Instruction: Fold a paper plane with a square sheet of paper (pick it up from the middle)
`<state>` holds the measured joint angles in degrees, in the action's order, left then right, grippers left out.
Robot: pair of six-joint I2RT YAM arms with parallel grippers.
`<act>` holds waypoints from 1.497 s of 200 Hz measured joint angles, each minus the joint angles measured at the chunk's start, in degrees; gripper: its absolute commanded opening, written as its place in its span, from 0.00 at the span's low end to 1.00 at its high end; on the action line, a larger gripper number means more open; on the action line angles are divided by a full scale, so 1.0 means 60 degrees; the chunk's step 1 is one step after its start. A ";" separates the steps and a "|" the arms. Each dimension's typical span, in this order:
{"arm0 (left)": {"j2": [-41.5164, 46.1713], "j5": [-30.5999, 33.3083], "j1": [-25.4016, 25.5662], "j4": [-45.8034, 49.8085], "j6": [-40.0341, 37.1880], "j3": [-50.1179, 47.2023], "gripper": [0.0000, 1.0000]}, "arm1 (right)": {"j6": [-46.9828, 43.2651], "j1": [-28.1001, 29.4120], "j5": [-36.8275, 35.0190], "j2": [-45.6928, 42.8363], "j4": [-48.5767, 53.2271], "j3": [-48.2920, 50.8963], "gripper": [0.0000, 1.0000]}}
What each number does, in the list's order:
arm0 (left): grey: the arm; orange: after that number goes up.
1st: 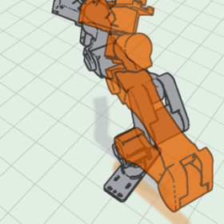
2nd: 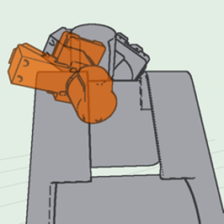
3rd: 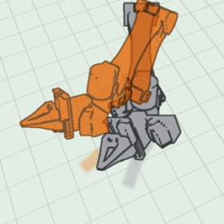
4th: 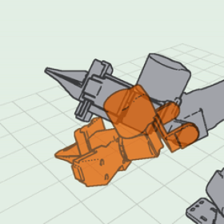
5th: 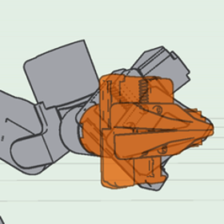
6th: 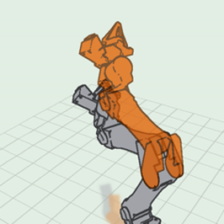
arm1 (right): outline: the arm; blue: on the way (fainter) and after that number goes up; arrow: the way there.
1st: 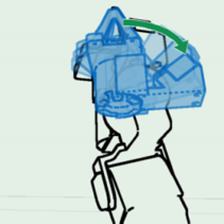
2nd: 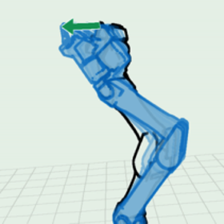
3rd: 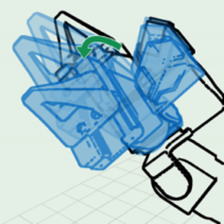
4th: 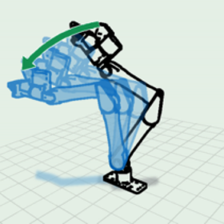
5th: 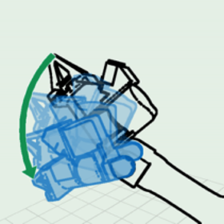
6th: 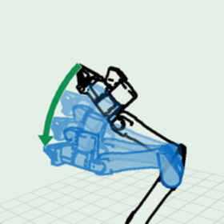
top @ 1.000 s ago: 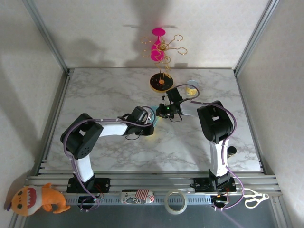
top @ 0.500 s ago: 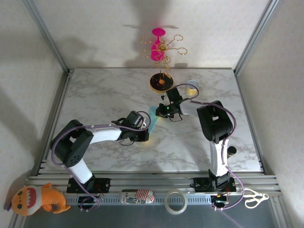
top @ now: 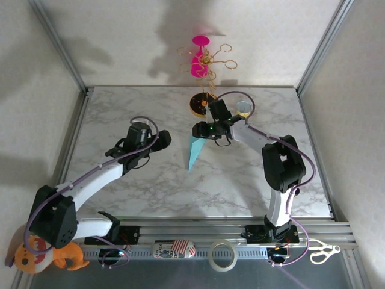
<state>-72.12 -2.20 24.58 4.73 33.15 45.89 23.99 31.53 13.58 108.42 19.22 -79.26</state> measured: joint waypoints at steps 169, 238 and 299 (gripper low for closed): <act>0.1545 0.1228 -0.1140 -0.1155 -0.0062 -0.2065 1.00 | 0.3464 0.2565 -0.5606 0.3042 0.3891 -0.3493 0.44; 0.1137 0.1082 -0.1191 -0.1260 -0.0055 -0.2069 1.00 | 0.3872 0.2565 -0.5665 0.3552 0.4105 -0.3799 0.32; 0.1045 0.1045 -0.1195 -0.1260 -0.0055 -0.2069 1.00 | 0.3960 0.2565 -0.5938 0.3574 0.4313 -0.3847 0.33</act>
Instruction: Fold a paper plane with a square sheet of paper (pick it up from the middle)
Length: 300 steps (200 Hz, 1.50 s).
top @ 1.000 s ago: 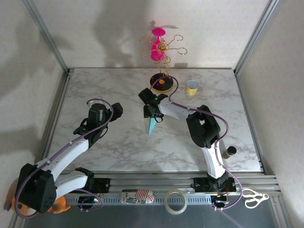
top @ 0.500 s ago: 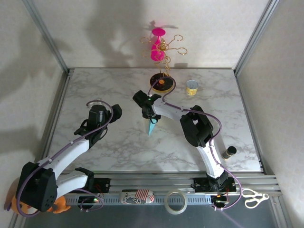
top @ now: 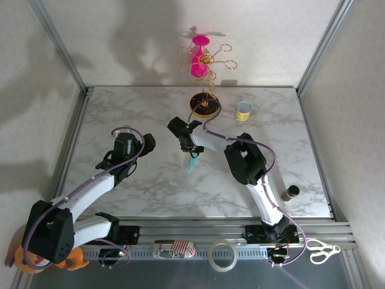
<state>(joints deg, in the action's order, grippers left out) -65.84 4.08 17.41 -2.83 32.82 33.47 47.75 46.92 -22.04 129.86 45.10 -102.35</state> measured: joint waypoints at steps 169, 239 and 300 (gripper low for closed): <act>-0.0535 -0.0178 -0.0055 -0.0033 0.0033 0.0007 1.00 | 0.0608 0.0197 -0.0561 0.0000 0.1188 -0.0302 0.33; -0.0597 -0.0215 -0.0098 -0.0025 0.0055 0.0011 1.00 | 0.0659 0.0200 -0.1151 -0.0018 0.1636 -0.0357 0.00; -0.0324 -0.0539 -0.0605 -0.0047 0.0543 0.0004 1.00 | -0.0798 0.0208 -0.0911 -0.1359 0.0015 -0.0106 0.00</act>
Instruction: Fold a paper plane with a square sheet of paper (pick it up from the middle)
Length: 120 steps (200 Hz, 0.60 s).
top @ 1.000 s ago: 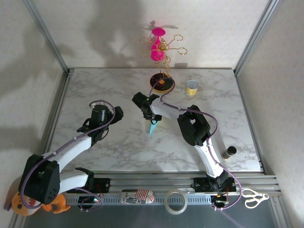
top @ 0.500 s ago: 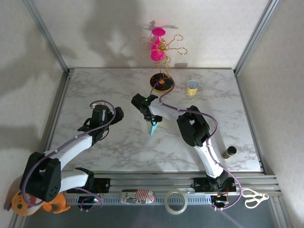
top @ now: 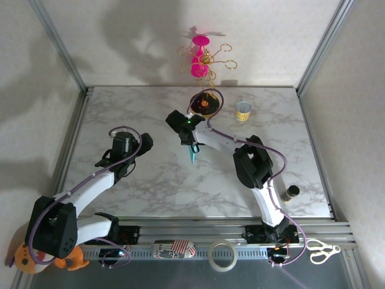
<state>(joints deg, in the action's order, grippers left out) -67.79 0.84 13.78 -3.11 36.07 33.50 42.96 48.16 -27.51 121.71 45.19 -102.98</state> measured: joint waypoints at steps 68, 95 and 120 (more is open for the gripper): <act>0.0113 -0.1905 -0.0335 -0.1013 0.1140 -0.0674 0.99 | -0.0521 -0.0484 0.4579 -0.2306 -0.6506 0.4564 0.00; -0.0066 -0.2827 -0.0331 -0.1945 0.1825 -0.1155 0.93 | -0.0015 -0.1005 0.6065 -0.2302 -0.8324 0.6080 0.00; -0.0557 -0.3534 -0.0288 -0.2772 0.2441 -0.1457 0.89 | 0.0448 -0.1304 0.7078 -0.2302 -0.9814 0.7096 0.00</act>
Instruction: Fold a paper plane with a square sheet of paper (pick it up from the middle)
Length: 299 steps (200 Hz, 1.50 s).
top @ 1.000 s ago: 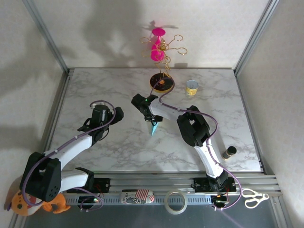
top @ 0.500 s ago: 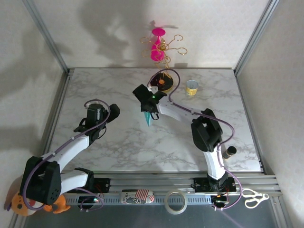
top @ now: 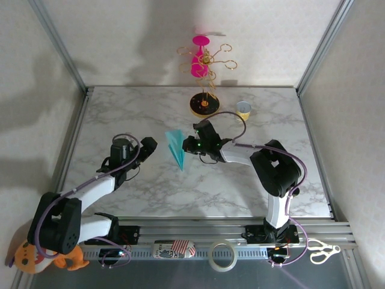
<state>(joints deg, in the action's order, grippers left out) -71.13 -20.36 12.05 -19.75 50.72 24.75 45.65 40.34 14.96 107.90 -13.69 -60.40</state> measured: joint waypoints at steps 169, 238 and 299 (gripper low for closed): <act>-0.3803 -0.1439 0.1351 -0.0907 0.0029 0.2120 0.16 | 0.0616 -0.0543 0.1555 0.0000 -0.2226 0.1100 0.00; -0.4058 -0.1435 0.1355 -0.0667 -0.0022 0.2324 0.00 | 0.0594 -0.0645 0.1512 0.0000 -0.2011 0.1111 0.17; -0.4371 -0.1621 0.1362 -0.0663 -0.0299 0.2426 0.00 | 0.0160 -0.0780 0.1668 0.0514 -0.1045 0.0798 0.30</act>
<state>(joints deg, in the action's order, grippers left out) -97.36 -30.09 20.23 -23.73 48.93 39.31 46.61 35.66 24.97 110.98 -19.97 -55.61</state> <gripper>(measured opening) 0.044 0.287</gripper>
